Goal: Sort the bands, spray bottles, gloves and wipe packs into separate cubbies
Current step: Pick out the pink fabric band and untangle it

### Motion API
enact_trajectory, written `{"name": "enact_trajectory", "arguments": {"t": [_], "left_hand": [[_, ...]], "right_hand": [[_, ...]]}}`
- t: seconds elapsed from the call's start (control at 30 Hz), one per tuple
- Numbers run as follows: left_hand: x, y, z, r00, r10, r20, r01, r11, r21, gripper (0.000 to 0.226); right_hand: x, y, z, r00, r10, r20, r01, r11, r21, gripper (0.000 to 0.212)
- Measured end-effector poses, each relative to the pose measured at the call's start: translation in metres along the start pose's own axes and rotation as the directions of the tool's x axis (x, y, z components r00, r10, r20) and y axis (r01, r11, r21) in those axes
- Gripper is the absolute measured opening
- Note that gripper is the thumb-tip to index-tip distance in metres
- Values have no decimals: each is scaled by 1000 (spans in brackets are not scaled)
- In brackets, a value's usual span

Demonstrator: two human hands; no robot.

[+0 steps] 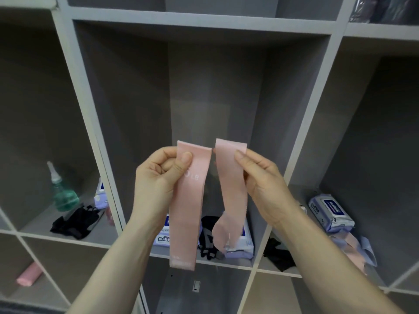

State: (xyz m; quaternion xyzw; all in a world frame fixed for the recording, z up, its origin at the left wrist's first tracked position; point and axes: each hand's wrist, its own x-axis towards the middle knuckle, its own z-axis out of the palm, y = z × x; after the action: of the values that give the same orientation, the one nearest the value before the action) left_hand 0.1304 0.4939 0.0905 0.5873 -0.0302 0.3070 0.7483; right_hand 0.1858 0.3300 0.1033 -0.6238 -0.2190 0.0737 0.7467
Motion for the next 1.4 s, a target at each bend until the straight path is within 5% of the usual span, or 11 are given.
{"name": "enact_trajectory", "arguments": {"t": [0.23, 0.57, 0.77, 0.93, 1.1, 1.23, 1.4], "left_hand": [[-3, -2, 13, 989, -115, 91, 111, 992, 56, 11], [-8, -9, 36, 993, -120, -18, 120, 993, -12, 11], [-13, -9, 39, 991, -130, -26, 129, 990, -64, 28], [-14, -5, 35, 986, -140, 89, 138, 990, 28, 29], [-7, -3, 27, 993, -19, 118, -5, 979, 205, 27], [-8, -3, 32, 962, -110, 252, 88, 992, 96, 28], [-13, -9, 40, 990, 8, 138, -27, 990, 139, 13]], "right_hand": [[2, 0, -1, 998, -14, 60, 13, 1000, 12, 32], [-5, 8, 4, 993, -70, 99, 81, 990, -114, 52], [-9, 10, 7, 964, -261, 45, 265, 945, -194, 17], [-9, 7, 8, 952, -306, -5, 295, 920, -258, 16], [-9, 5, 8, 938, -346, 7, 329, 885, -328, 23], [-13, 1, 9, 926, -369, -81, 338, 905, -258, 16], [-13, 0, 6, 913, -376, -156, 329, 907, -262, 11]]}}
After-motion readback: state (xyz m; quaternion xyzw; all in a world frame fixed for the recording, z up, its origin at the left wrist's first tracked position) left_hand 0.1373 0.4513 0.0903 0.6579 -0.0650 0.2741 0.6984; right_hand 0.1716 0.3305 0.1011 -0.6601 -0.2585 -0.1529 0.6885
